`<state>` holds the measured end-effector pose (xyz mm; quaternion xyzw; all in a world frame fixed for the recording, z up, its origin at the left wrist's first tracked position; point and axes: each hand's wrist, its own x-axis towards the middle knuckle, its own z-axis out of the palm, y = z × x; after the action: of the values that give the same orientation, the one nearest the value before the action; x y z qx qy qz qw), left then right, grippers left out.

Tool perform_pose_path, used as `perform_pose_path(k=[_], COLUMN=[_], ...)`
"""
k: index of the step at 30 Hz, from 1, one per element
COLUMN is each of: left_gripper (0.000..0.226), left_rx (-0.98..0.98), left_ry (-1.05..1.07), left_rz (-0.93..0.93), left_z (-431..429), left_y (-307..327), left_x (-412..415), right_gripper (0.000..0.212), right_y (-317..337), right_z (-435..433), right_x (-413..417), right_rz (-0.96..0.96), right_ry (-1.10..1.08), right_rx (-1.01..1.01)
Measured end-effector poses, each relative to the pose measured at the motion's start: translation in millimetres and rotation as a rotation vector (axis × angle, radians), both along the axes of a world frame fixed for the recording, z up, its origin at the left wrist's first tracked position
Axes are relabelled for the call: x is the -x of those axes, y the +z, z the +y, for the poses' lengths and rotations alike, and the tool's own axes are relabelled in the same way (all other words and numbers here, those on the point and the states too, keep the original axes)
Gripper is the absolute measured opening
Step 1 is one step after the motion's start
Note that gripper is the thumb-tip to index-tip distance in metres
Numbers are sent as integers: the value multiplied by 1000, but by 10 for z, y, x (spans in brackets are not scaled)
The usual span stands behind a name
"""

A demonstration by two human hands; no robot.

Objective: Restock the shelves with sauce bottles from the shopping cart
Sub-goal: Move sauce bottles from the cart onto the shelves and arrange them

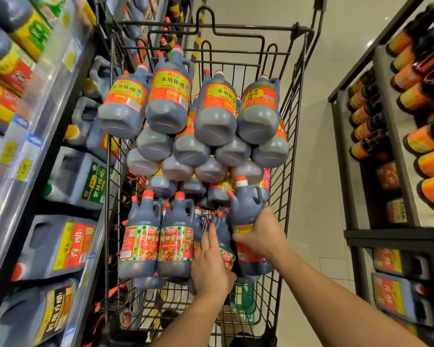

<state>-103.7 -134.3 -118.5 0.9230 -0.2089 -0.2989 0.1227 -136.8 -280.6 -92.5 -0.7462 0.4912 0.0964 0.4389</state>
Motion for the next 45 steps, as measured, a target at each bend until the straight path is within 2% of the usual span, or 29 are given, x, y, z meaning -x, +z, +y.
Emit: perform_pose_path(k=[2, 3, 6, 8, 12, 14, 16, 20, 22, 26, 30, 32, 37, 45], left_gripper=[119, 118, 126, 131, 133, 135, 135, 125, 120, 118, 113, 116, 117, 115], left_rx=[1, 6, 60, 104, 336, 416, 498, 694, 781, 914, 1038, 1069, 1109, 1083], left_ry=[-19, -21, 40, 70, 150, 179, 216, 298, 316, 349, 389, 417, 446, 571], left_rz=[15, 40, 133, 151, 115, 93, 65, -51, -105, -224, -371, -443, -560, -732], left_z=[22, 37, 82, 113, 177, 209, 255, 394, 490, 742, 1034, 1180, 1632, 2397], left_y=[32, 51, 119, 202, 403, 568, 784, 1305, 1582, 2184, 2784, 3061, 3609, 3982], left_x=[-7, -16, -68, -117, -260, -395, -551, -845, -983, -1224, -1390, -1449, -1543, -1688], right_gripper=[44, 41, 54, 54, 42, 61, 63, 51, 58, 52, 69, 80, 86, 89], right_y=[78, 125, 301, 453, 853, 1089, 1343, 1644, 1826, 2257, 2753, 2969, 3359, 3643], right_z=[3, 2, -7, 11, 72, 91, 140, 183, 237, 435, 716, 853, 1206, 1919], right_x=[-18, -29, -70, -92, -160, -217, -288, -444, -559, -822, -1050, -1143, -1479, -2037], right_rz=[-99, -116, -88, -134, -431, -570, -604, -614, -586, -710, -825, -906, -989, -1136], right_ry=[31, 42, 22, -8, 27, 98, 102, 81, 69, 91, 165, 201, 339, 476], right_rx=[35, 45, 80, 108, 240, 337, 320, 339, 330, 354, 371, 358, 303, 180])
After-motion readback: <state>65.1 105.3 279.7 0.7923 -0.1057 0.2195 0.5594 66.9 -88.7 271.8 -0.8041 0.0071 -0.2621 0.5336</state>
